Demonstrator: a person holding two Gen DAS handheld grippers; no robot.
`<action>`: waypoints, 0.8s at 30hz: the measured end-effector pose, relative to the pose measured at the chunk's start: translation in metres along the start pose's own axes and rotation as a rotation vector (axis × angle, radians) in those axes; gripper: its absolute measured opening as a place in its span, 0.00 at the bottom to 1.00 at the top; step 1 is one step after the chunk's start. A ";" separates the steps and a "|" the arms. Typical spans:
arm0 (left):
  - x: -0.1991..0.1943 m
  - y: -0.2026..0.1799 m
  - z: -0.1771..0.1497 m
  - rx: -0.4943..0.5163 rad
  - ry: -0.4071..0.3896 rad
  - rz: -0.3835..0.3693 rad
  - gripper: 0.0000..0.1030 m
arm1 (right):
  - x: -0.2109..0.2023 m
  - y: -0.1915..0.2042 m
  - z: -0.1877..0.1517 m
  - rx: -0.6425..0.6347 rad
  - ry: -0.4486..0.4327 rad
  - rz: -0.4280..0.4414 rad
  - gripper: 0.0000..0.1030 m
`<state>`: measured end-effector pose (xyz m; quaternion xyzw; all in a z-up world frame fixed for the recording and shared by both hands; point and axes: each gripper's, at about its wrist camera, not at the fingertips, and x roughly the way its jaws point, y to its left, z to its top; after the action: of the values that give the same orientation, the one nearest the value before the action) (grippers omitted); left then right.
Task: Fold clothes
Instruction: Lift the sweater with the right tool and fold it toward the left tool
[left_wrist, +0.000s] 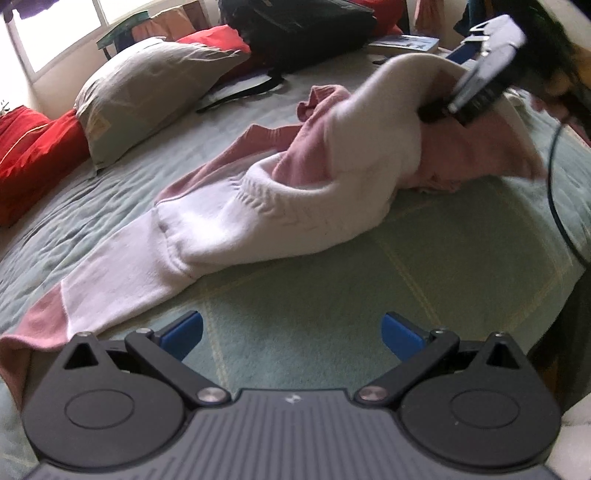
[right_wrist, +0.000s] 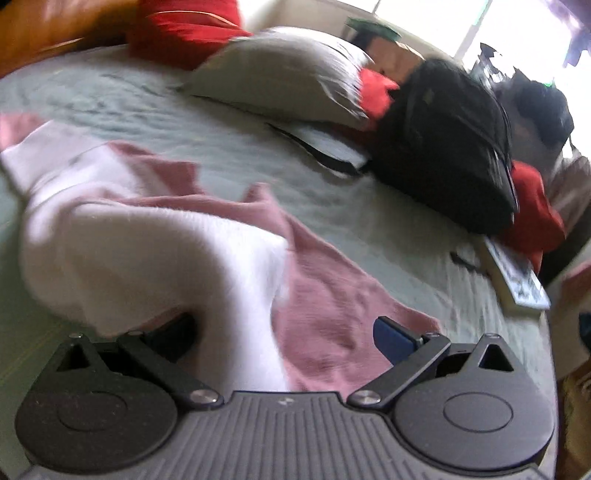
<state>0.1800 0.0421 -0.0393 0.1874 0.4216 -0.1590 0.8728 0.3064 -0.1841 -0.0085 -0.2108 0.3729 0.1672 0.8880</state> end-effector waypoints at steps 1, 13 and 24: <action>0.002 0.000 0.001 -0.002 0.001 -0.002 0.99 | 0.006 -0.008 0.001 0.029 0.007 0.006 1.00; 0.012 -0.013 0.010 0.007 0.007 -0.043 0.99 | 0.024 -0.064 0.005 0.216 0.022 0.051 1.00; 0.007 -0.030 0.009 0.036 0.008 -0.057 0.99 | -0.068 -0.015 -0.014 0.022 -0.108 0.228 1.00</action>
<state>0.1770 0.0111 -0.0455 0.1916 0.4273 -0.1908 0.8627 0.2596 -0.2129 0.0361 -0.1482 0.3479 0.2740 0.8843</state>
